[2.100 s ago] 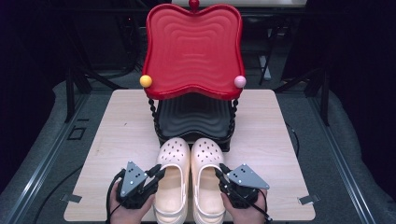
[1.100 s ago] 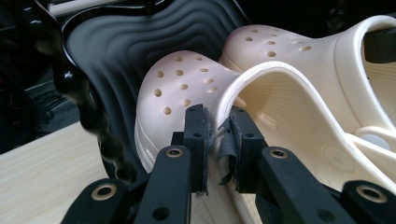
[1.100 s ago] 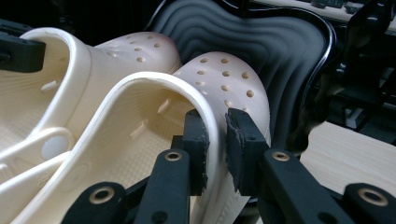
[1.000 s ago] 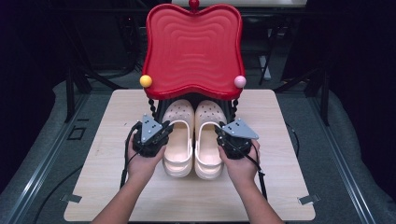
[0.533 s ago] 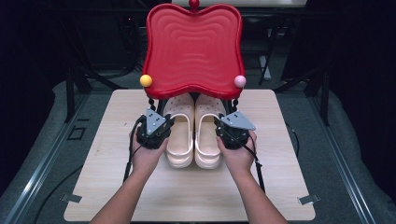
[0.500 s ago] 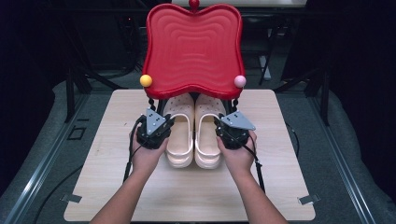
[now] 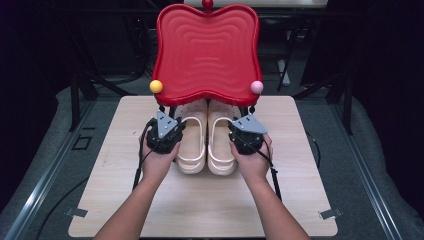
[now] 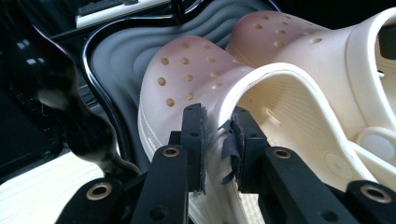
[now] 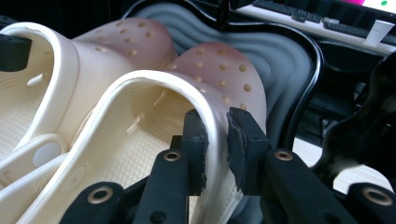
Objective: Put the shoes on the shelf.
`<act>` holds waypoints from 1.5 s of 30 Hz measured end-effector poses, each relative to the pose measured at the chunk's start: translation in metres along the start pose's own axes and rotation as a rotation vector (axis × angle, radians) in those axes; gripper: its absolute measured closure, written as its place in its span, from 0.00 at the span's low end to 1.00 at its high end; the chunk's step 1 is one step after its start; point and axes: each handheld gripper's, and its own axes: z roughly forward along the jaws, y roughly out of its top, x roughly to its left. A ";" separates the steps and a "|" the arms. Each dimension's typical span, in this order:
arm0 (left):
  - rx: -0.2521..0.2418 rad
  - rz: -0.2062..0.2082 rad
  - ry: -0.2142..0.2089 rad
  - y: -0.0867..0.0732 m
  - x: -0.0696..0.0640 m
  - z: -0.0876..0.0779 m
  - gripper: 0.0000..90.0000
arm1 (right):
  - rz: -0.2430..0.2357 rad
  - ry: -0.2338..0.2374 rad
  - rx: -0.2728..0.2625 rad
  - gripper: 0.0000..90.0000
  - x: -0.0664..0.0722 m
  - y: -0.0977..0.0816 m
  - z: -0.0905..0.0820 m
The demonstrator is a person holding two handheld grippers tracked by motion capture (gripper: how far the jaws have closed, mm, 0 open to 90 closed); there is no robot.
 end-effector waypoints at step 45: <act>-0.017 -0.085 -0.070 -0.005 0.003 -0.024 0.70 | -0.045 0.076 0.014 0.72 0.007 0.002 -0.026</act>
